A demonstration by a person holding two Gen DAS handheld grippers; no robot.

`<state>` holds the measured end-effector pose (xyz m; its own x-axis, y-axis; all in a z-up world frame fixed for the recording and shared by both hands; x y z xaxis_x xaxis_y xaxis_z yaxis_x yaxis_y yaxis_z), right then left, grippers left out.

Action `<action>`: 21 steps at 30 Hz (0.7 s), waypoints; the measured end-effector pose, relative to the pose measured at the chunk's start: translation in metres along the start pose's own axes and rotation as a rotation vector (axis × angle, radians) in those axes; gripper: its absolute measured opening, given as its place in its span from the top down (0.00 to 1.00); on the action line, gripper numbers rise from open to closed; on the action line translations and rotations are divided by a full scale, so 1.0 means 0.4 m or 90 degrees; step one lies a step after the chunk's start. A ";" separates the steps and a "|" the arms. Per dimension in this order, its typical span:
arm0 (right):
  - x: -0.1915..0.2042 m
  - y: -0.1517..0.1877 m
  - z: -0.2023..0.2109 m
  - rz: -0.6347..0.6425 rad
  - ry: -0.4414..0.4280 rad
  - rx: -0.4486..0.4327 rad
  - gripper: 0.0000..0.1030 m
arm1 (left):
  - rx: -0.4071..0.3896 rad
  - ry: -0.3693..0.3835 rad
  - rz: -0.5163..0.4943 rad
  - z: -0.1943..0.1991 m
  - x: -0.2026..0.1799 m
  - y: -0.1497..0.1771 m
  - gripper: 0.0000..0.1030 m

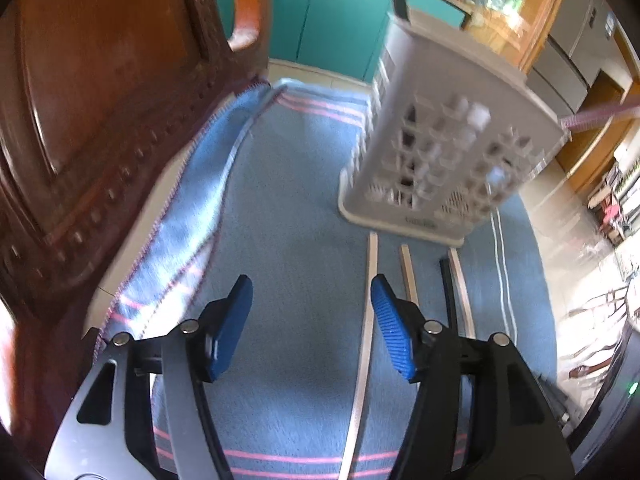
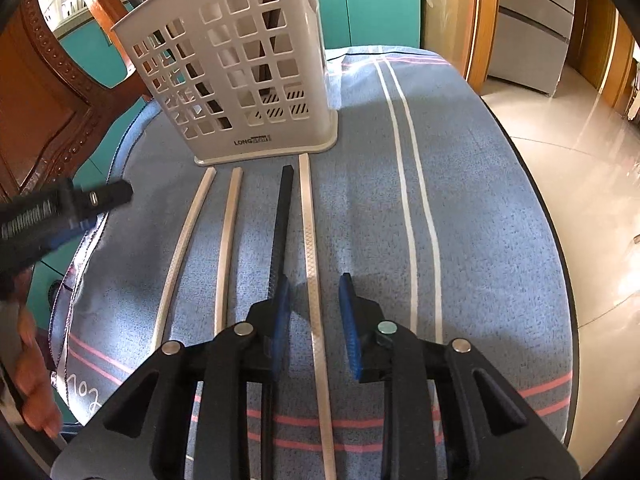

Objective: Organize utensils

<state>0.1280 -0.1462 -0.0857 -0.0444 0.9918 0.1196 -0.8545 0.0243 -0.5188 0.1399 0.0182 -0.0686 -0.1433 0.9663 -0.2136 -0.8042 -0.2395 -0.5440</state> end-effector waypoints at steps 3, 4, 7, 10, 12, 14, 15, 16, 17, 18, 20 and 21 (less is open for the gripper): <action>0.003 0.001 -0.002 0.005 0.004 -0.005 0.75 | 0.019 0.000 -0.018 -0.017 -0.022 0.018 0.40; 0.004 0.001 -0.002 0.007 0.005 -0.007 0.75 | 0.021 0.002 -0.023 -0.018 -0.028 0.020 0.40; 0.004 0.002 -0.001 0.009 0.003 -0.007 0.75 | 0.020 0.007 -0.029 -0.018 -0.043 0.022 0.39; 0.000 0.002 0.000 0.003 0.000 -0.007 0.77 | 0.022 0.006 -0.031 -0.019 -0.045 0.024 0.39; -0.001 0.002 0.000 0.002 0.004 -0.008 0.79 | 0.023 0.006 -0.030 -0.018 -0.044 0.025 0.39; 0.000 0.003 0.001 0.003 0.008 -0.010 0.81 | 0.023 0.005 -0.029 -0.015 -0.047 0.030 0.38; 0.000 0.003 0.000 0.004 0.008 -0.010 0.81 | 0.024 0.005 -0.028 -0.015 -0.048 0.030 0.38; 0.000 0.004 0.000 0.004 0.009 -0.010 0.82 | 0.024 0.006 -0.028 -0.014 -0.046 0.033 0.37; 0.000 0.004 0.001 0.003 0.008 -0.009 0.82 | 0.024 0.007 -0.027 -0.014 -0.046 0.033 0.37; -0.001 0.004 0.001 0.003 0.007 -0.008 0.84 | 0.026 0.007 -0.028 -0.014 -0.047 0.033 0.37; -0.004 0.003 0.002 0.000 0.000 -0.004 0.87 | 0.027 0.007 -0.029 -0.015 -0.046 0.035 0.37; -0.006 0.004 0.003 -0.003 -0.003 -0.002 0.89 | 0.028 0.007 -0.029 -0.016 -0.047 0.036 0.37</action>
<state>0.1261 -0.1487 -0.0858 -0.0429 0.9911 0.1258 -0.8531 0.0292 -0.5210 0.1348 -0.0039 -0.0774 -0.0999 0.9750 -0.1987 -0.8341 -0.1909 -0.5175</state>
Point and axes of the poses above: each gripper's, at about its wrist camera, not at the fingertips, and z roughly against the way its jaws point, x to its left, y to its underside, the point moved 1 cm from there along -z, roughly the way its jaws point, and after that the axes turned 1 degree about y, right-handed, at the moved point
